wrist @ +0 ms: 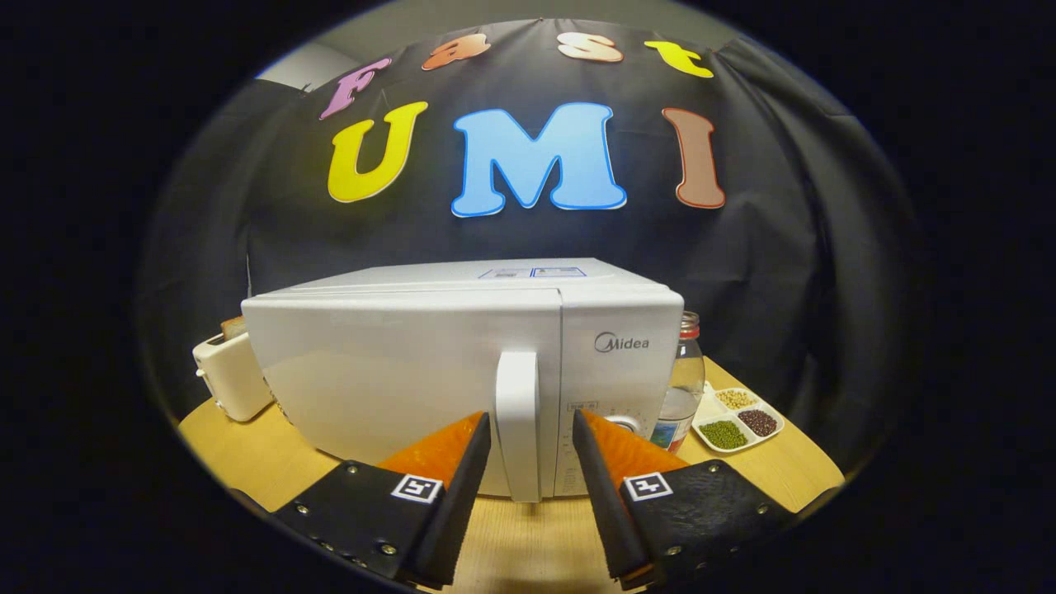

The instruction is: Open the microwave, put the food inside, and close the microwave door.

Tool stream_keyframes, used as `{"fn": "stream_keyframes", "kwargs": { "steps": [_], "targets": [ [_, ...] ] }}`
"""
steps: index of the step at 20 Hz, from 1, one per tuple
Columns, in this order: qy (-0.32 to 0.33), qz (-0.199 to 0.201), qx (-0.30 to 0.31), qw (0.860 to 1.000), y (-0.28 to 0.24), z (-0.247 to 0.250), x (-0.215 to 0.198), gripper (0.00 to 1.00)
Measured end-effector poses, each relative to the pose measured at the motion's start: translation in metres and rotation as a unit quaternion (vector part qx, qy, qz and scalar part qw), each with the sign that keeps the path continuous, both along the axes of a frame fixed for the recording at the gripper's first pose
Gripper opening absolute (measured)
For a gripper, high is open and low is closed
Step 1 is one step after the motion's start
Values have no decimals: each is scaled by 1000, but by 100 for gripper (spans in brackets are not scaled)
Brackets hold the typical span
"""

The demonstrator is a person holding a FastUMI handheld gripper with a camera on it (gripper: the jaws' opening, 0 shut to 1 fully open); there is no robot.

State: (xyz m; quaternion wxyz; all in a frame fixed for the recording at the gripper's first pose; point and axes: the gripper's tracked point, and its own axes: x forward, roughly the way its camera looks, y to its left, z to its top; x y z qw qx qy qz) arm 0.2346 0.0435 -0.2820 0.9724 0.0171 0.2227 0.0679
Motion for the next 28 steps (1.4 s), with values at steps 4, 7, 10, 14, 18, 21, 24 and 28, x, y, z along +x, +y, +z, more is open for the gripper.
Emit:
{"fn": "stream_keyframes", "kwargs": {
  "steps": [4,7,10,14,18,21,24,28],
  "targets": [
    [8,2,-12,1000,6,-9,2,36],
    [8,6,-16,1000,5,-7,-2,23],
    [16,1,-18,1000,5,-8,-1,13],
    [31,5,-30,999,7,-7,-10,6],
    [16,26,-50,998,13,2,-52,6],
    [29,18,-39,999,17,5,-70,6],
    [34,22,-40,998,27,10,-96,6],
    [46,34,-32,998,44,16,-129,14]
  ]
}}
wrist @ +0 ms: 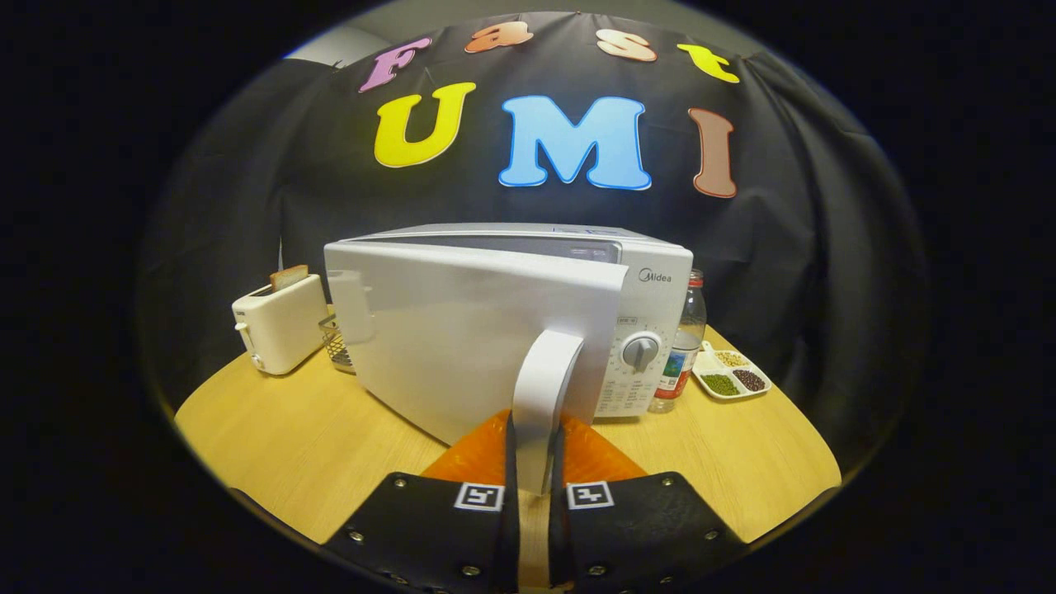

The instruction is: Open the microwave, put the food inside, and close the microwave door.

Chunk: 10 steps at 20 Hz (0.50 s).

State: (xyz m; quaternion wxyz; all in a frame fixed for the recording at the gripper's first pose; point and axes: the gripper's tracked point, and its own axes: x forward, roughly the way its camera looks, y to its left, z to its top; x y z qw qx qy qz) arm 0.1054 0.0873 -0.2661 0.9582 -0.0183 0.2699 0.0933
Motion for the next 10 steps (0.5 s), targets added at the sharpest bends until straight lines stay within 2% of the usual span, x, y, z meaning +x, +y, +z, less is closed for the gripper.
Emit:
{"fn": "stream_keyframes", "kwargs": {
  "steps": [2,3,10],
  "targets": [
    [3,5,1,1000,10,3,-17,15],
    [3,9,0,1000,15,5,-26,19],
    [1,31,3,1000,55,12,-75,19]
  ]
}}
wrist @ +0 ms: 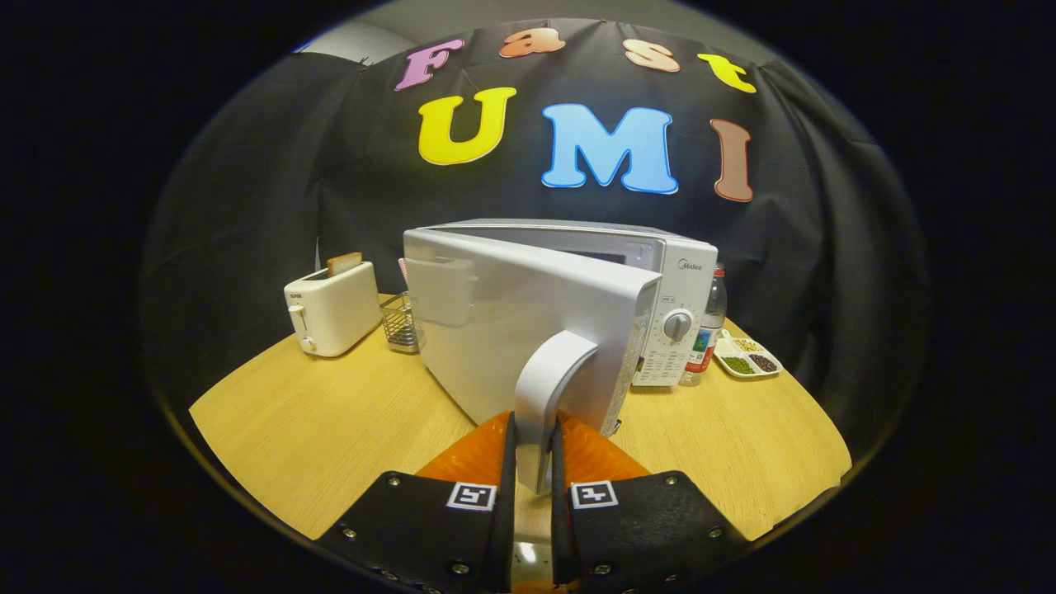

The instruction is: Open the microwave, put the food inside, and close the microwave door.

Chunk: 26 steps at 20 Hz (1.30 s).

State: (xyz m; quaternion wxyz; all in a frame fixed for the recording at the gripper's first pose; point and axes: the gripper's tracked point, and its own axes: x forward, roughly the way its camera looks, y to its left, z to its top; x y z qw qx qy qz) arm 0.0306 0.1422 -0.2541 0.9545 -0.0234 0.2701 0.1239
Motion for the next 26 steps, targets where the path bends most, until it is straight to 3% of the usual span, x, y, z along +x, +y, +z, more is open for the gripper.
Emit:
{"fn": "stream_keyframes", "kwargs": {
  "steps": [14,26],
  "targets": [
    [-6,60,-7,998,84,7,-72,19],
    [-13,156,11,988,182,17,-114,19]
  ]
}}
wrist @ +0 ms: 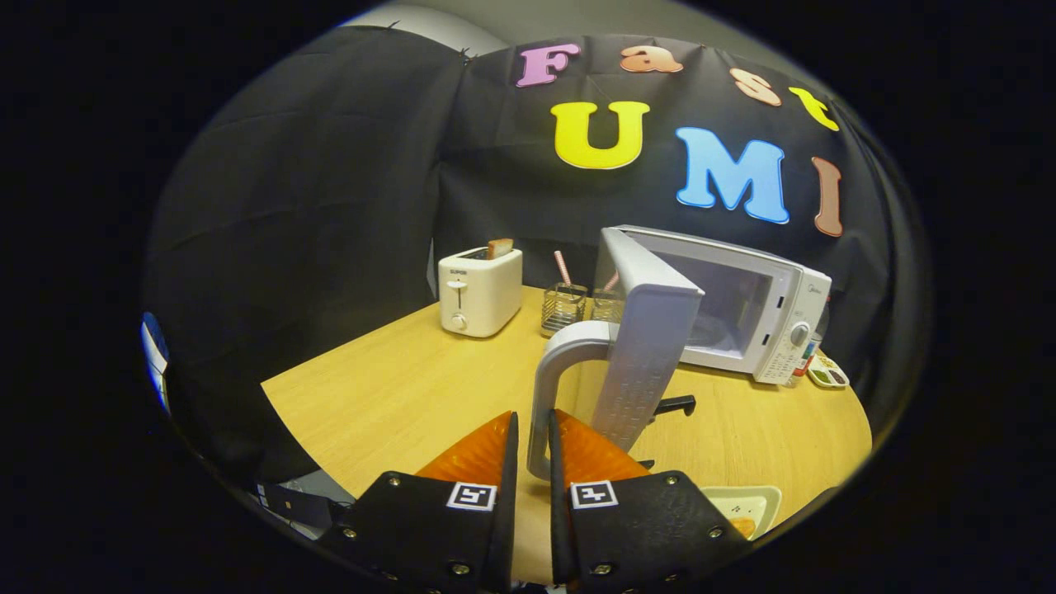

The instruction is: Open the microwave, put the food inside, and close the microwave door.

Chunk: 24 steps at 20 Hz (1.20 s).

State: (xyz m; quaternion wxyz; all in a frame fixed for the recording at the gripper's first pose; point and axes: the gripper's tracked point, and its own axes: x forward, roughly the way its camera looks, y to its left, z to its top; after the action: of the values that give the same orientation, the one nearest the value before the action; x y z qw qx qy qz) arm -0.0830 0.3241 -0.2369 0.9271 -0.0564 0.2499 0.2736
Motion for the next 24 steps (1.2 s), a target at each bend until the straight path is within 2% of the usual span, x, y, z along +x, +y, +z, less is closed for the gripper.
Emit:
{"fn": "stream_keyframes", "kwargs": {
  "steps": [4,8,10,13,18,24],
  "targets": [
    [-5,32,25,999,25,17,-12,19],
    [-28,55,74,995,34,60,-29,20],
    [-43,65,102,992,30,85,-34,42],
    [-78,44,122,988,6,114,-31,97],
    [-104,-16,102,989,-53,115,-16,97],
    [-79,-99,62,990,-136,71,0,97]
  ]
}}
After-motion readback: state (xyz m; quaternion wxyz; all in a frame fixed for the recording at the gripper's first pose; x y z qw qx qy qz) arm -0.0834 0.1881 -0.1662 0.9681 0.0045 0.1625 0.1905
